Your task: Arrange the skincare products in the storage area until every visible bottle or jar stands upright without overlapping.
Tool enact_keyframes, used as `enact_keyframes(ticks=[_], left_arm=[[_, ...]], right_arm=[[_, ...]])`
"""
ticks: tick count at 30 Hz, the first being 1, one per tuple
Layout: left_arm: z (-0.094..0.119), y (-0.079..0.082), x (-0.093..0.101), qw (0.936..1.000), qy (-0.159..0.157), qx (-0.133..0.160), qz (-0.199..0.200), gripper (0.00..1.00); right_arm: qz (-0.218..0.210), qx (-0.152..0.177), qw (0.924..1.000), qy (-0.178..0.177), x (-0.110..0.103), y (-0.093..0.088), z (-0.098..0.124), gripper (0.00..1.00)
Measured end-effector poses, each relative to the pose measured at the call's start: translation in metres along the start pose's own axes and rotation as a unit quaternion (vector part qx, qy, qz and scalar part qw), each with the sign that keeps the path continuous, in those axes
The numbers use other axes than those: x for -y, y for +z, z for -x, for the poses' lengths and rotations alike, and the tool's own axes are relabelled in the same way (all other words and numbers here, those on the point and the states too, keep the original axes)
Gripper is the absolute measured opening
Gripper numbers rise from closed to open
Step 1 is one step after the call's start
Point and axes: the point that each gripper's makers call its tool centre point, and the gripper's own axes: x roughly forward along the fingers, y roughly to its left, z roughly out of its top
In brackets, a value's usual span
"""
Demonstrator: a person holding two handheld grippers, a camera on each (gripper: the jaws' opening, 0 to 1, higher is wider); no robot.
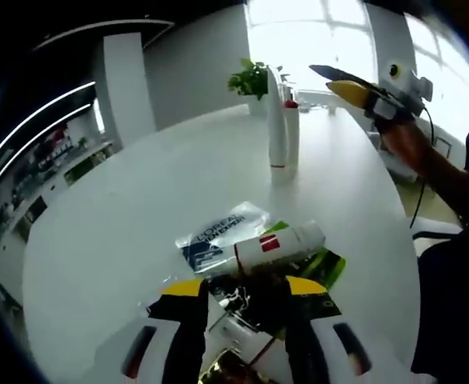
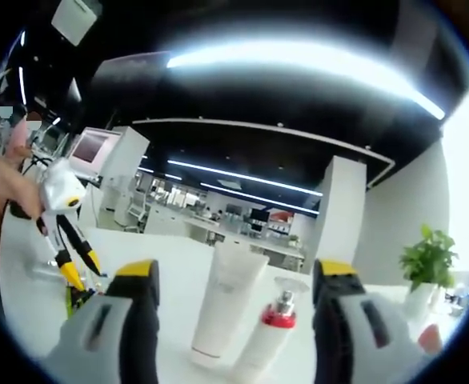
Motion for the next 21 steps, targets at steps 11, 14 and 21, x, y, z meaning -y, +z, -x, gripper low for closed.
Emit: enact_keyframes(ticks=[11, 14, 21], left_arm=[[0.008, 0.0, -0.013, 0.9991, 0.037, 0.01, 0.017, 0.6], [0.01, 0.0, -0.017, 0.9982, 0.05, 0.018, 0.029, 0.68], [0.015, -0.006, -0.025, 0.9963, 0.07, 0.024, 0.043, 0.84]], right_arm=[[0.003, -0.002, 1.0, 0.001, 0.001, 0.001, 0.001, 0.78], [0.006, -0.001, 1.0, 0.003, 0.001, 0.002, 0.002, 0.78], [0.013, -0.006, 0.9999, 0.003, 0.002, 0.003, 0.003, 0.78]])
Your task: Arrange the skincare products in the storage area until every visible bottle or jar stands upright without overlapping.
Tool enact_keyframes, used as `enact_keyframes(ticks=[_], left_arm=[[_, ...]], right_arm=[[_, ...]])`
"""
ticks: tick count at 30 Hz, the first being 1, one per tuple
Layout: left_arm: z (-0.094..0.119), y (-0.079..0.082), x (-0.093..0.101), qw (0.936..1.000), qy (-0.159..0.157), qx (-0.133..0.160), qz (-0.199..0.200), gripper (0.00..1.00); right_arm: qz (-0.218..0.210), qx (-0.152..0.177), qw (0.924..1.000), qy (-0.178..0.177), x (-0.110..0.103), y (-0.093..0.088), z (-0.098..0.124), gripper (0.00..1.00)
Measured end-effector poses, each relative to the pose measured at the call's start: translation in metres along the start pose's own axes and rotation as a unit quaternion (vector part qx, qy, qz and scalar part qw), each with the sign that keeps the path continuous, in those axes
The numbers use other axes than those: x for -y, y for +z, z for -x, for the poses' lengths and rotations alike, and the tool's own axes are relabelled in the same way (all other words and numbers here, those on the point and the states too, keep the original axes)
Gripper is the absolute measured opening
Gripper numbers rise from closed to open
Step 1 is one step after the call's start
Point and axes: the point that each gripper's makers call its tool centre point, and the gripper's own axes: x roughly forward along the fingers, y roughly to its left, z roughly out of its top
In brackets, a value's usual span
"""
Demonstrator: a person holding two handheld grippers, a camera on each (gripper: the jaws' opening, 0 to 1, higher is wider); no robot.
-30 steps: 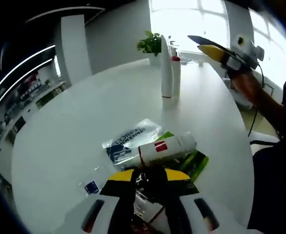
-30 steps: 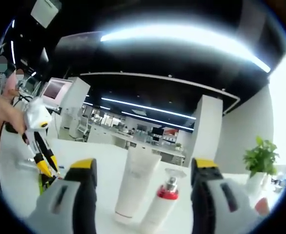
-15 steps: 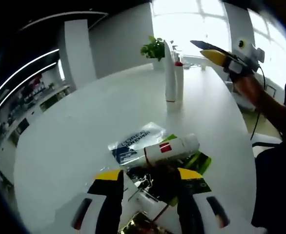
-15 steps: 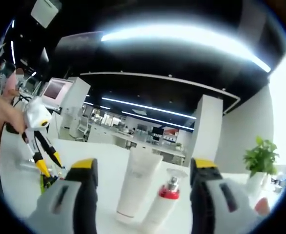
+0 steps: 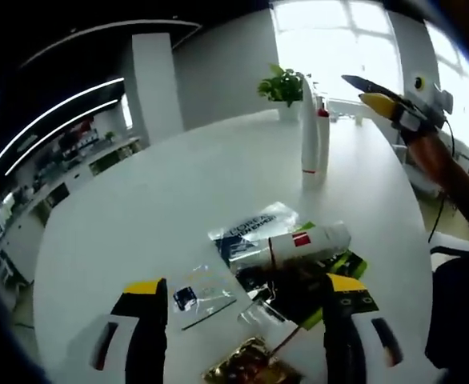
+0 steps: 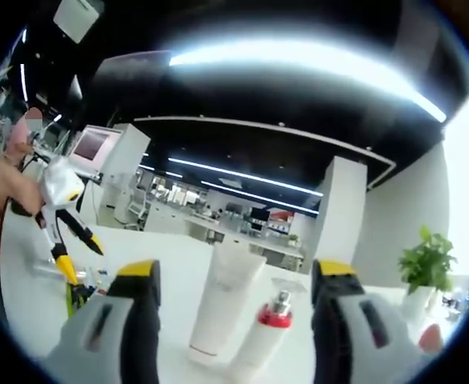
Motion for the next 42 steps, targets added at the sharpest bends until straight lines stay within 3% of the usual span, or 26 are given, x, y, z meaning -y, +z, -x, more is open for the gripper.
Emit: enact_keyframes(ticks=[5, 14, 19, 24, 25, 27, 35, 39, 42], left_arm=[[0.002, 0.001, -0.01, 0.9986, 0.027, 0.019, 0.041, 0.99], [0.009, 0.009, -0.013, 0.9954, 0.019, 0.058, 0.073, 1.0], [0.009, 0.009, -0.013, 0.9934, 0.014, 0.069, 0.091, 1.0], [0.009, 0.005, -0.012, 0.9928, 0.01, 0.07, 0.097, 1.0], [0.009, 0.004, -0.011, 0.9929, 0.009, 0.07, 0.096, 1.0], [0.01, 0.003, -0.011, 0.9928, 0.007, 0.071, 0.097, 1.0], [0.014, 0.005, -0.017, 0.9905, 0.004, 0.084, 0.109, 1.0], [0.015, 0.005, -0.016, 0.9905, 0.009, 0.083, 0.109, 1.0], [0.014, 0.005, -0.016, 0.9906, 0.009, 0.083, 0.108, 1.0]], right_arm=[[0.007, -0.004, 1.0, 0.005, -0.004, 0.001, -0.001, 0.79], [0.01, -0.016, 0.9998, 0.005, 0.001, 0.002, 0.0, 0.85], [0.002, -0.026, 0.9996, 0.007, 0.006, 0.002, -0.002, 0.97], [-0.006, -0.044, 0.9984, 0.035, -0.002, 0.001, -0.007, 1.0], [-0.011, -0.04, 0.998, 0.047, -0.006, 0.003, -0.008, 1.0], [-0.028, 0.002, 0.9956, 0.089, -0.022, 0.02, -0.01, 1.0], [-0.041, 0.009, 0.9909, 0.127, -0.034, 0.034, -0.018, 1.0], [-0.033, -0.033, 0.9847, 0.168, -0.043, 0.031, -0.025, 0.99], [-0.018, -0.034, 0.9831, 0.179, -0.044, 0.041, -0.029, 1.0]])
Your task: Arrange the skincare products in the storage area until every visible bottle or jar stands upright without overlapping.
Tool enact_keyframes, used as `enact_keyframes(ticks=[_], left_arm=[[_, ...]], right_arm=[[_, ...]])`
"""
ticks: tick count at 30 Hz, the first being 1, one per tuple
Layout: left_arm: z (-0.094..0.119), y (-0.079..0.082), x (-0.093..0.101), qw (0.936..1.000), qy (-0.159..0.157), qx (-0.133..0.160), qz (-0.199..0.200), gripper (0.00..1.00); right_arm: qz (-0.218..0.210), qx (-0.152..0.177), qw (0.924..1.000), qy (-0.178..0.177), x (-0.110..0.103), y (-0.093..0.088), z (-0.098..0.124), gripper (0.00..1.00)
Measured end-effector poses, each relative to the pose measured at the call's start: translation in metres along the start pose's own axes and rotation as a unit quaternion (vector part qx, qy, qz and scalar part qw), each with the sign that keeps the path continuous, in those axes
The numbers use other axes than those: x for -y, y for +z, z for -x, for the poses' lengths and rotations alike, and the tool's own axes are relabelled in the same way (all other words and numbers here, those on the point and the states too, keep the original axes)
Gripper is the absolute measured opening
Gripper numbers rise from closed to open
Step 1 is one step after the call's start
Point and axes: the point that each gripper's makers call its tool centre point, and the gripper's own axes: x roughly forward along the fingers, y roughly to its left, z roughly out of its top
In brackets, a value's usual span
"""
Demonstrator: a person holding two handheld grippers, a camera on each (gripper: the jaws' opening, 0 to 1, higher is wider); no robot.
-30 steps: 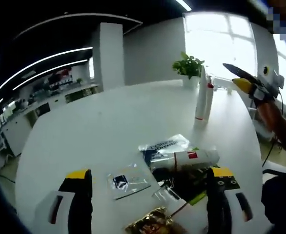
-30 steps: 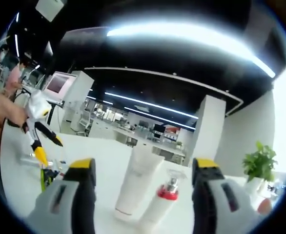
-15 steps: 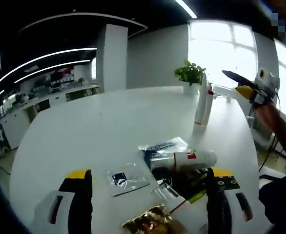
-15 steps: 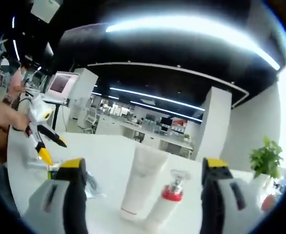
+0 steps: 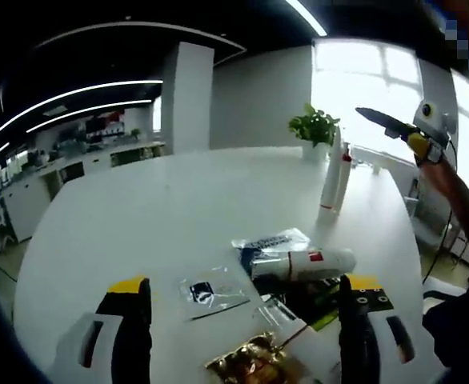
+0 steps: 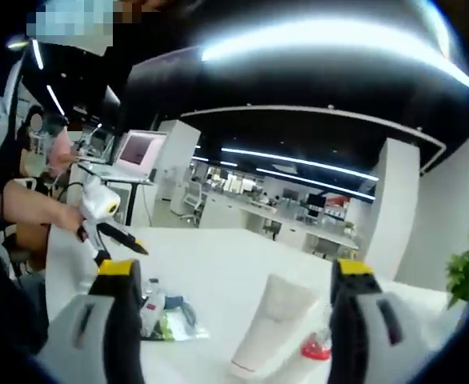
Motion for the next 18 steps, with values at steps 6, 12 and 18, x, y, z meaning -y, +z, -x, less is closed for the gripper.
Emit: enact_keyframes(ticks=[6, 12, 18], left_arm=[[0.0, 0.0, 0.0, 1.0, 0.004, -0.001, 0.001, 1.0], [0.003, 0.0, -0.001, 1.0, 0.007, 0.0, 0.0, 1.0], [0.005, -0.004, 0.006, 1.0, 0.007, -0.005, -0.004, 1.0]], right_arm=[[0.018, -0.018, 0.9993, 0.028, -0.008, 0.01, -0.011, 1.0], [0.05, -0.085, 0.9926, 0.071, -0.023, 0.0, -0.028, 1.0], [0.061, -0.135, 0.984, 0.098, -0.034, -0.005, -0.043, 1.0]])
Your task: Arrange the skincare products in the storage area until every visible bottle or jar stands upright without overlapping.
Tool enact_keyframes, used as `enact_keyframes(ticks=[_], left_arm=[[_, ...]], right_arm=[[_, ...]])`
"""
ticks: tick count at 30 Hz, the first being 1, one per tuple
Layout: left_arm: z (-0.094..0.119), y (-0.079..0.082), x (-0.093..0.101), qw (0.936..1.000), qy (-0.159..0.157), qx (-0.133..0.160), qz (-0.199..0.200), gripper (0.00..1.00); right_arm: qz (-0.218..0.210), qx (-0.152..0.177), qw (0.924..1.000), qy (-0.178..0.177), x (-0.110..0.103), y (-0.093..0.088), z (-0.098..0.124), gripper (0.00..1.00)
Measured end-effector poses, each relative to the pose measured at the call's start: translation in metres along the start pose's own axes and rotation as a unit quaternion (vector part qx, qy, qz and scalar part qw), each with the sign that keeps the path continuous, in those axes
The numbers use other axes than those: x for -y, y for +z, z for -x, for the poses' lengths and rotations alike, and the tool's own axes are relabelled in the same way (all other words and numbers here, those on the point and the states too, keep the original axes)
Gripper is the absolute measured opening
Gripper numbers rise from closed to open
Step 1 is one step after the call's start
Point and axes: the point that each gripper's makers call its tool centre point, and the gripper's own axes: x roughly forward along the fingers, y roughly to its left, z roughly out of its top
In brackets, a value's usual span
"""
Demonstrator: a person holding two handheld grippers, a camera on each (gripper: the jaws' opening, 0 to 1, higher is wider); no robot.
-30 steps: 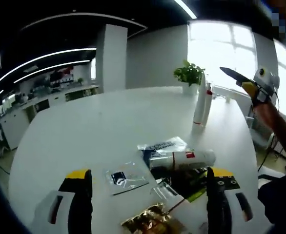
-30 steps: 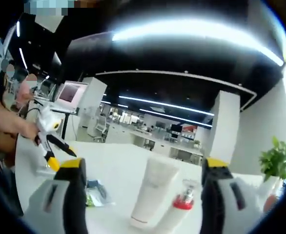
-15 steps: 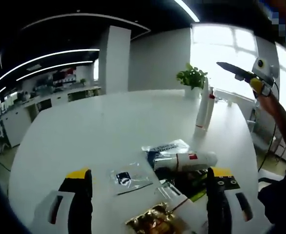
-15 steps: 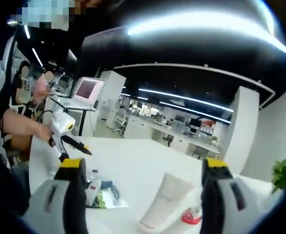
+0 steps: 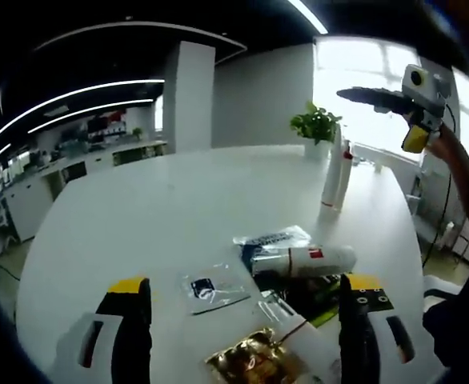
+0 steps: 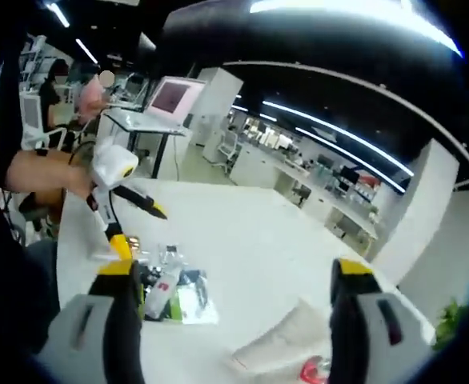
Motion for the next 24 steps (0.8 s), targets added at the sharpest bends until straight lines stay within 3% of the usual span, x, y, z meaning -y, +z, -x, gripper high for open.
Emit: enact_keyframes(ticks=[7, 15, 21, 24], left_arm=[[0.004, -0.002, -0.001, 1.0, 0.002, 0.002, 0.002, 1.0], [0.006, -0.003, 0.003, 1.0, 0.001, 0.004, -0.002, 1.0], [0.007, -0.006, 0.003, 1.0, 0.001, 0.006, 0.002, 1.0], [0.008, -0.008, 0.005, 1.0, -0.002, 0.005, 0.005, 1.0]], right_arm=[[0.021, -0.025, 0.9994, 0.011, 0.001, 0.003, -0.013, 1.0], [0.032, -0.045, 0.9973, 0.048, -0.014, 0.005, -0.035, 1.0], [0.029, -0.1, 0.9924, 0.066, -0.02, -0.011, -0.053, 1.0], [0.025, -0.107, 0.9911, 0.074, -0.023, -0.014, -0.059, 1.0]])
